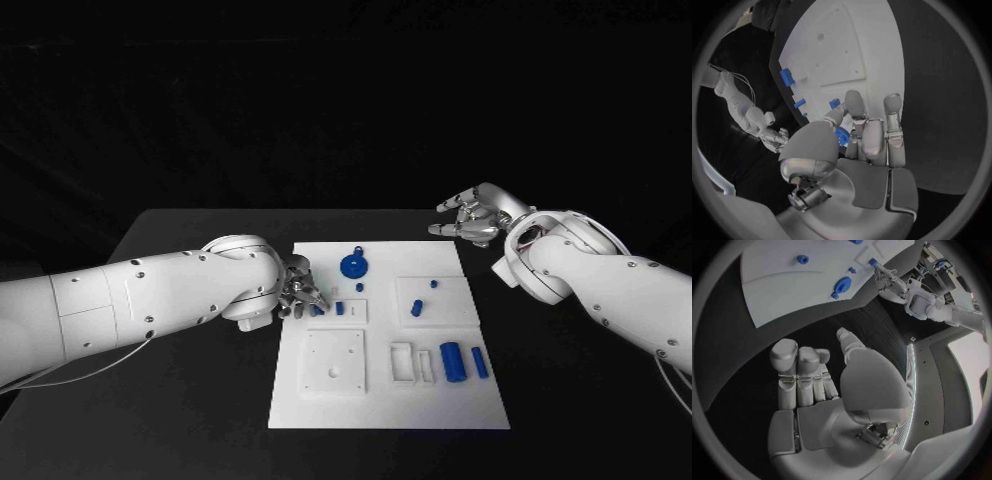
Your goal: Assemble the parts on the task board
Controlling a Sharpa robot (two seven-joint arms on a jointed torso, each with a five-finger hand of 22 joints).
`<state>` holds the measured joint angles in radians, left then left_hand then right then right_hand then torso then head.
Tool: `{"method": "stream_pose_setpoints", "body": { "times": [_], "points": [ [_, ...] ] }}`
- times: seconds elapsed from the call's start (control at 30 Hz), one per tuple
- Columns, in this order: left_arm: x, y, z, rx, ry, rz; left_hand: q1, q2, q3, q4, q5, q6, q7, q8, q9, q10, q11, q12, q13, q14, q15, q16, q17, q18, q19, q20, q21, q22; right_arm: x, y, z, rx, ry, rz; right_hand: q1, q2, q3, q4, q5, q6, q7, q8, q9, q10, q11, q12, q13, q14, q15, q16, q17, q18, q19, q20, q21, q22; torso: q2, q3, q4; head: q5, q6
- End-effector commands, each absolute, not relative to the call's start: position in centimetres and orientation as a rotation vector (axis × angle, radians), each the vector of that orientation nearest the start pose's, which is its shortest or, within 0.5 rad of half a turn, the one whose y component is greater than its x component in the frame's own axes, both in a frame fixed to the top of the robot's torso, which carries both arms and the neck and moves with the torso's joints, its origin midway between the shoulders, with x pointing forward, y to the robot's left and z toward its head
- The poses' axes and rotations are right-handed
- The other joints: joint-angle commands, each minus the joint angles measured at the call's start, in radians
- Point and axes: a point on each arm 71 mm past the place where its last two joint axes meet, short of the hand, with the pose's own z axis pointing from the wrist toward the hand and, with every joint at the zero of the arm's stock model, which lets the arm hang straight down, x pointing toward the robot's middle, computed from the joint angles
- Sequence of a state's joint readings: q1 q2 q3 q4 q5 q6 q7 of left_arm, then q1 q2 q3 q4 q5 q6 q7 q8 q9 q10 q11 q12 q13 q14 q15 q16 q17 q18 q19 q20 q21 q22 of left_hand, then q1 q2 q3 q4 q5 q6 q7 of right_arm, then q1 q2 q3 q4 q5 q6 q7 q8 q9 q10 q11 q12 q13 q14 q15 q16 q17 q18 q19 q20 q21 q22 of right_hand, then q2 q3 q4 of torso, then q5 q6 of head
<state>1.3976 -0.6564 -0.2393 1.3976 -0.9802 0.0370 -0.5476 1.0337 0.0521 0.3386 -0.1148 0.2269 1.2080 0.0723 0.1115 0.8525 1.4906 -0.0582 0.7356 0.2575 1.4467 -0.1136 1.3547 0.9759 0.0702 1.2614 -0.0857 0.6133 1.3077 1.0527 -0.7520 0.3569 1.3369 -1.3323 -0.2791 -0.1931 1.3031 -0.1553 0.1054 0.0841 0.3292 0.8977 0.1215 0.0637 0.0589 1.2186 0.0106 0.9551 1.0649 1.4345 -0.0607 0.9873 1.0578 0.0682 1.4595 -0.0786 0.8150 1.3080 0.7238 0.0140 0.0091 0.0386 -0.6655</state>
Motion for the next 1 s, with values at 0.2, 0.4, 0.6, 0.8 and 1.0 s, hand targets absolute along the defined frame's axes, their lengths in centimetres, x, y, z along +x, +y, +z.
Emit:
{"method": "stream_pose_setpoints", "body": {
  "times": [0.2, 0.4, 0.6, 0.8, 1.0],
  "points": [
    [50.60, 16.42, -20.56, -0.124, 2.291, -0.367, -0.020, -0.019, -0.011, 0.022, -0.004, 0.181, -0.127, -0.001, 0.001, 0.024, -0.029, 0.004, 0.002, 0.006, 0.000, 0.004, -0.001, 0.011, -0.001, 0.003, 0.002, 0.018, 54.10, -23.71, -13.91, 0.297, 1.557, 0.663, -0.009, 0.004, 0.000, -0.004, 0.003, 0.004, 0.000, -0.006, 0.000, -0.003, 0.000, 0.000, 0.000, 0.000, 0.000, -0.004, -0.002, 0.011, 0.002, 0.000, -0.006, 0.103, 0.000, 0.0005, -0.0004, -0.001, 0.001],
    [50.63, 16.41, -20.59, -0.121, 2.294, -0.364, -0.016, -0.021, 0.008, 0.009, 0.061, 0.179, -0.126, -0.002, 0.001, 0.024, -0.029, 0.004, 0.001, 0.006, 0.000, 0.004, -0.001, 0.009, -0.001, 0.001, 0.003, 0.018, 54.10, -23.70, -13.91, 0.297, 1.557, 0.663, -0.009, 0.004, 0.000, -0.004, 0.003, 0.004, 0.000, -0.006, 0.000, -0.003, 0.000, 0.000, 0.000, 0.000, 0.000, -0.004, -0.002, 0.011, 0.002, 0.000, -0.006, 0.103, 0.000, 0.0013, -0.0005, -0.001, 0.001],
    [50.67, 16.49, -20.62, -0.120, 2.299, -0.359, -0.025, -0.024, 0.046, -0.021, 0.143, 0.177, -0.124, -0.001, 0.002, 0.024, -0.029, 0.003, 0.001, 0.006, 0.000, 0.004, -0.001, 0.010, -0.001, 0.000, 0.003, 0.018, 54.11, -23.70, -13.93, 0.297, 1.557, 0.663, -0.009, 0.004, 0.000, -0.004, 0.003, 0.004, 0.000, -0.006, 0.000, -0.003, 0.000, 0.000, 0.000, 0.000, 0.000, -0.004, -0.002, 0.011, 0.002, 0.000, -0.006, 0.103, 0.000, 0.0007, -0.0006, -0.002, 0.002],
    [50.71, 16.59, -20.63, -0.122, 2.301, -0.352, -0.037, -0.013, 0.079, -0.050, 0.176, 0.175, -0.123, 0.000, 0.002, 0.024, -0.028, 0.001, -0.001, 0.005, 0.000, 0.004, -0.002, 0.012, -0.002, 0.001, 0.006, 0.018, 54.11, -23.70, -13.95, 0.298, 1.558, 0.664, -0.010, 0.003, 0.001, -0.003, 0.005, 0.001, 0.000, -0.006, -0.001, -0.003, 0.000, -0.001, -0.001, 0.000, 0.000, -0.005, -0.003, 0.012, 0.002, 0.000, -0.010, 0.102, 0.000, 0.0008, 0.0003, -0.002, 0.002],
    [50.79, 16.78, -20.59, -0.129, 2.291, -0.344, -0.042, 0.001, 0.089, -0.059, 0.176, 0.173, -0.122, 0.001, 0.004, 0.024, -0.029, 0.000, -0.003, 0.005, 0.000, 0.002, -0.005, 0.014, -0.002, 0.002, 0.006, 0.018, 54.10, -23.69, -13.97, 0.298, 1.558, 0.664, -0.010, 0.003, 0.001, -0.003, 0.005, 0.001, 0.000, -0.006, -0.001, -0.003, 0.000, -0.001, -0.001, 0.000, 0.000, -0.005, -0.003, 0.012, 0.002, 0.000, -0.010, 0.102, 0.000, -0.0001, 0.0002, -0.002, 0.003]
  ]
}}
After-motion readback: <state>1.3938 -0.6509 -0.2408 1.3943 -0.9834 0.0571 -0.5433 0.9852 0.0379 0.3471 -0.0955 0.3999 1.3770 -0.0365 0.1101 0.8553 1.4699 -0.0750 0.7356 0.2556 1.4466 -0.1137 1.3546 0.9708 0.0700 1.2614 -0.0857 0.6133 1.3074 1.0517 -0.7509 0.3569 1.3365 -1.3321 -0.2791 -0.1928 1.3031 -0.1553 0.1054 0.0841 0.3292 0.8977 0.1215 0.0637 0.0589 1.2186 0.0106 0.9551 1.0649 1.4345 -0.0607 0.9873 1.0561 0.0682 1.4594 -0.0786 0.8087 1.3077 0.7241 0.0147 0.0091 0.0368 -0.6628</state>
